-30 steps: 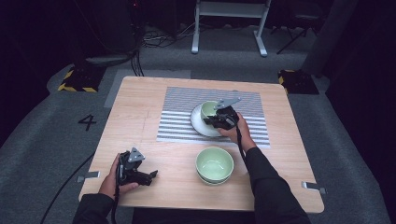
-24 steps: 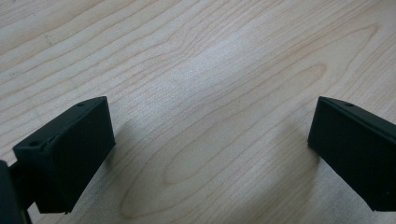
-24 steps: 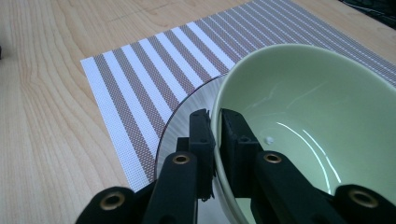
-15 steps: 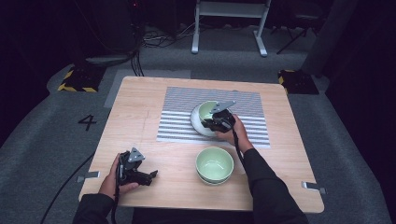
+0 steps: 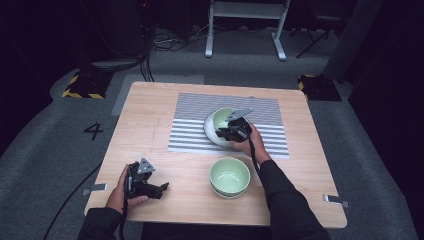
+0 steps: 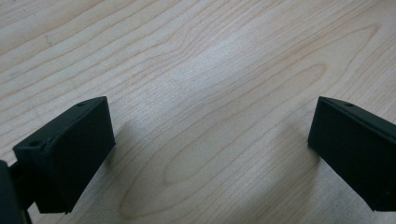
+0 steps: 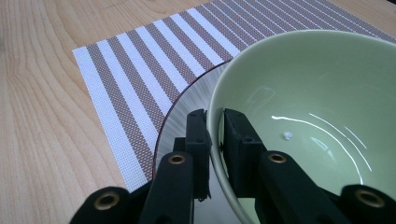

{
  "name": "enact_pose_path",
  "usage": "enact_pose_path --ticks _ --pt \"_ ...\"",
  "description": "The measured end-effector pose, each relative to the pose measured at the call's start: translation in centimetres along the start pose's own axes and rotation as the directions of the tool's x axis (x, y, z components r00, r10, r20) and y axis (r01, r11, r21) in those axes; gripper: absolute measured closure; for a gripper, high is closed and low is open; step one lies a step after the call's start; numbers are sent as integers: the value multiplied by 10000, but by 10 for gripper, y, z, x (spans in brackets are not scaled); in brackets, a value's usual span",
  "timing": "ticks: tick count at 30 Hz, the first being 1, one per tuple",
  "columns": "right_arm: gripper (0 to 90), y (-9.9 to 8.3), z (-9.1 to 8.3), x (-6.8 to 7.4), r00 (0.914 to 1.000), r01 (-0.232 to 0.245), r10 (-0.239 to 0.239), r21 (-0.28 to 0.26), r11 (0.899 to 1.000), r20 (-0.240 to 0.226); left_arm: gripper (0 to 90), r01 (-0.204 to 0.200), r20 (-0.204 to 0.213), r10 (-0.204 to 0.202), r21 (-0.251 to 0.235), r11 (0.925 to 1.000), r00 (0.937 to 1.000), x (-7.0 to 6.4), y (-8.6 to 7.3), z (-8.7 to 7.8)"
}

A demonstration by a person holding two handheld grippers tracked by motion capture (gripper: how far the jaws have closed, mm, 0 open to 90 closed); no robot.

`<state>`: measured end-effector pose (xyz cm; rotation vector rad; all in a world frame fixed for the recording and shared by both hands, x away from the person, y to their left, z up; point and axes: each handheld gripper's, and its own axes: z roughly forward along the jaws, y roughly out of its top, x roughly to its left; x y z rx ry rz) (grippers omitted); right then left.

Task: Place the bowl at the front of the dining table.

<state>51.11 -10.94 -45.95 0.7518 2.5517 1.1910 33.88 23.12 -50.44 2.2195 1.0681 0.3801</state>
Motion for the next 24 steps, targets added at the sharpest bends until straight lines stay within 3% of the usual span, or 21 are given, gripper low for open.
enact_pose_path --ticks 7,24 --pt "795 0 0 0 10000 -78 78 -4 10000 -40 4 0 -1 0 -1 10000 10000 0 0 0" --pt "623 -2 2 1 9991 -391 384 404 9984 180 4 2 2 -2 1 10000 10000 0 0 0"
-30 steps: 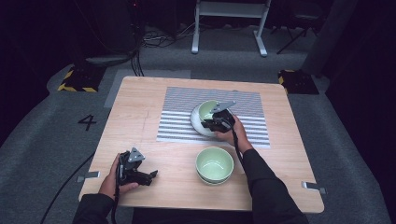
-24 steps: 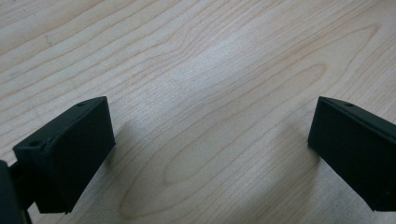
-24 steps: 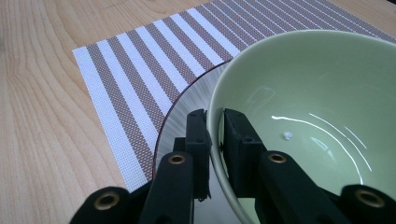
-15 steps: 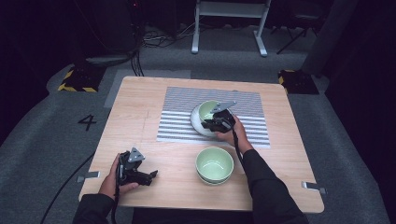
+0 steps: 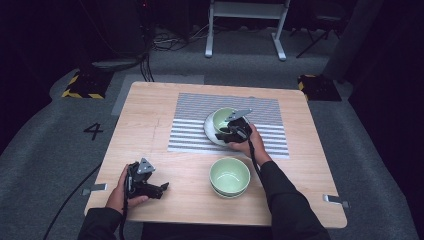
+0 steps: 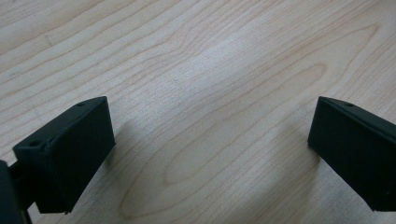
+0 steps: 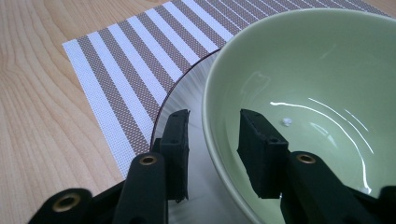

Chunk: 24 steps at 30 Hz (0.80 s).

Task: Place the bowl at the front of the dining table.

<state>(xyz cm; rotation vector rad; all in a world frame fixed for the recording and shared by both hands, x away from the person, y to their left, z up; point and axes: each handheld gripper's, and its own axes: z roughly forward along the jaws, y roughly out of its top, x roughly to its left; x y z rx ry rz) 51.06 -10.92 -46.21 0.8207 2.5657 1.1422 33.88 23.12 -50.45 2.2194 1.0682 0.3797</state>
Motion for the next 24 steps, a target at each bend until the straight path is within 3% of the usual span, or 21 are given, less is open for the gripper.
enact_pose_path --ticks 11,24 --pt "486 -1 -3 0 9994 -127 118 272 9995 324 4 1 1 -1 -1 10000 10000 0 0 0" --pt "308 -1 -7 5 9978 127 -162 544 9984 645 4 1 1 -1 -1 10000 10000 0 0 0"
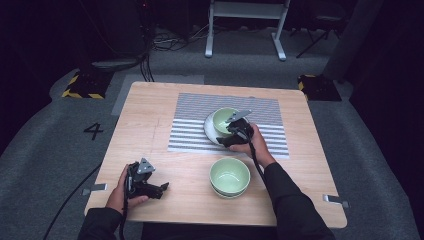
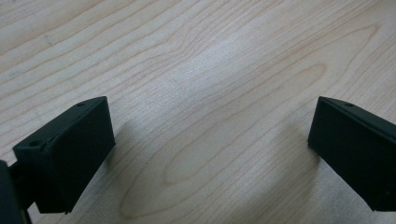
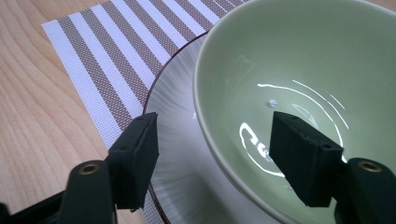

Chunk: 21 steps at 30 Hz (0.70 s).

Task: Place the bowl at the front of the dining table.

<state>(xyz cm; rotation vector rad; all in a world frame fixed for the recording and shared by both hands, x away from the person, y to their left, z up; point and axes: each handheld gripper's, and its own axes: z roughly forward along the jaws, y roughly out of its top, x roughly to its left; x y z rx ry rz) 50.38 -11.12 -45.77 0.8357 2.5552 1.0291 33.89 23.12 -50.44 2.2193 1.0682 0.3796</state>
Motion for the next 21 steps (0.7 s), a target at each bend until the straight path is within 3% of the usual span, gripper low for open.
enact_pose_path --ticks 2,7,21 --pt "287 0 0 0 9999 -24 24 -49 10000 -156 4 22 8 -22 9 10000 10000 0 0 0" --pt "203 2 0 4 9999 101 -102 94 9999 62 4 0 0 0 1 10000 10000 0 0 0" --pt "197 4 -12 7 9987 358 -361 104 9993 347 4 -1 -1 1 0 10000 10000 0 0 0"
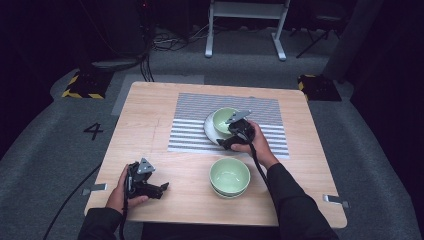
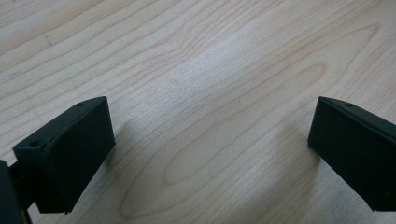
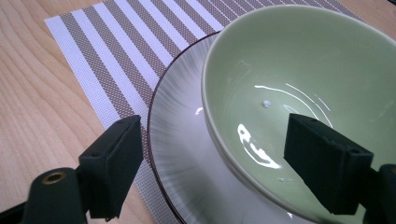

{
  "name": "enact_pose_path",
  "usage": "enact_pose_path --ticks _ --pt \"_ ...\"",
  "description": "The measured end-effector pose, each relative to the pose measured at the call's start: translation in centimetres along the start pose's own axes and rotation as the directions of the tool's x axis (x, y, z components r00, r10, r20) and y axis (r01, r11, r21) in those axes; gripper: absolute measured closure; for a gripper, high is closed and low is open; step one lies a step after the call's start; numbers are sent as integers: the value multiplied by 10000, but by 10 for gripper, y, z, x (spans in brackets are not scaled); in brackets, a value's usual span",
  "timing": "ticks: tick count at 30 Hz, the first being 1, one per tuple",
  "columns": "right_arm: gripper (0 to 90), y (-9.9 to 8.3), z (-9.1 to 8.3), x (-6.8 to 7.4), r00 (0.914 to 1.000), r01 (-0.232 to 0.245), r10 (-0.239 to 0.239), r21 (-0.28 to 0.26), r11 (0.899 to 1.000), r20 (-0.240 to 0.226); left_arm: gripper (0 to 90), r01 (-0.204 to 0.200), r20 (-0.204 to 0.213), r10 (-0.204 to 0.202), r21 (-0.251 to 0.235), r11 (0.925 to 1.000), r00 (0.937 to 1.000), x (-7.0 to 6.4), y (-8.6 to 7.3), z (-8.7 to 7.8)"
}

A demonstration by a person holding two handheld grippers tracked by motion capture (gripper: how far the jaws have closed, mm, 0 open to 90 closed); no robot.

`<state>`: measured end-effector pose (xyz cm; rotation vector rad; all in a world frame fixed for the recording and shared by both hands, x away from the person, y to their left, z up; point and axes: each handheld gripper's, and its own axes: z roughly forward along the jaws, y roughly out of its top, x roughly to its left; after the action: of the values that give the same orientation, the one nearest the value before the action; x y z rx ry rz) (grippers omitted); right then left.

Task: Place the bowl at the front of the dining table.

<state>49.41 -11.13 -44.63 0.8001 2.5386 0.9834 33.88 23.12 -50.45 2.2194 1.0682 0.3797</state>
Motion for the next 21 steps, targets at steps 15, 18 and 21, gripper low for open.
enact_pose_path --ticks 15,18,21 --pt "203 0 -17 4 9997 218 -218 28 9998 -67 4 8 0 -8 -1 10000 10000 0 0 0" --pt "202 0 -21 5 9993 362 -362 31 9993 23 4 7 -1 -7 0 10000 10000 0 0 0" --pt "207 0 -26 6 9990 417 -416 -104 9991 138 4 4 -1 -4 3 10000 10000 0 0 0"
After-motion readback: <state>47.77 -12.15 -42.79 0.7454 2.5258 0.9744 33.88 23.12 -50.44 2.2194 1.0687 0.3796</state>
